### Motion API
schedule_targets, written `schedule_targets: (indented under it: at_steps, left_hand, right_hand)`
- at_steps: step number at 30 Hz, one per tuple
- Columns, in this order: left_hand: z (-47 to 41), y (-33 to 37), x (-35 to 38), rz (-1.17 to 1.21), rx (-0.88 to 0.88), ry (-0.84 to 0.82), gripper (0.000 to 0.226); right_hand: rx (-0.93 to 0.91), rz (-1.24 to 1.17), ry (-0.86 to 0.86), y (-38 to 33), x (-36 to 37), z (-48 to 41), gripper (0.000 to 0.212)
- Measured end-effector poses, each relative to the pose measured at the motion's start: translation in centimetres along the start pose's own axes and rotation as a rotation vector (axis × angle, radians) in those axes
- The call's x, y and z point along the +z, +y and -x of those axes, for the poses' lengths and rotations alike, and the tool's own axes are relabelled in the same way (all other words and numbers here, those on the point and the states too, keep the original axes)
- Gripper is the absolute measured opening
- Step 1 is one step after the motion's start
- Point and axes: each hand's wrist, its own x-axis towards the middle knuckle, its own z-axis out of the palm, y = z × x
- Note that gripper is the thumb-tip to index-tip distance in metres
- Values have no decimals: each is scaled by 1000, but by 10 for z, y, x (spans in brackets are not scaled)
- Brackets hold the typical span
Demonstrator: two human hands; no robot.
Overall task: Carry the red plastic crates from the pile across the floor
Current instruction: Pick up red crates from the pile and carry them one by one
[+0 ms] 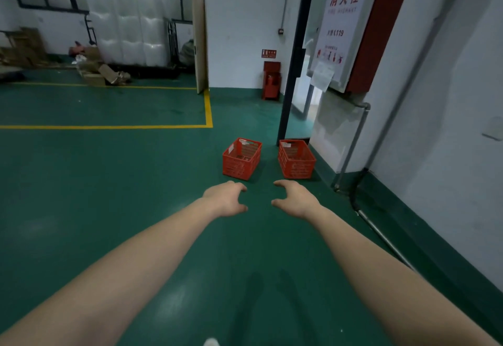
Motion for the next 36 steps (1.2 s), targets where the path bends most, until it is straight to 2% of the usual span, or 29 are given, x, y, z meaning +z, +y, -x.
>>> schedule_targets:
  at_steps: [8, 16, 20, 27, 36]
  left_hand:
    - [-228, -50, -57, -8, 36, -18, 66]
    - [-413, -72, -67, 31, 40, -50, 69]
    - [-519, -71, -67, 50, 40, -56, 61]
    - [-707, -44, -86, 120, -13, -34, 67]
    - [-882, -44, -98, 155, -81, -48, 66]
  right_hand:
    - [8, -4, 55, 14, -42, -219, 65]
    - [46, 0, 36, 56, -66, -392, 67]
    - [32, 17, 11, 91, -82, -493, 68]
    - [-21, 83, -43, 158, -138, -666, 68]
    - [-82, 123, -120, 211, -185, -844, 69]
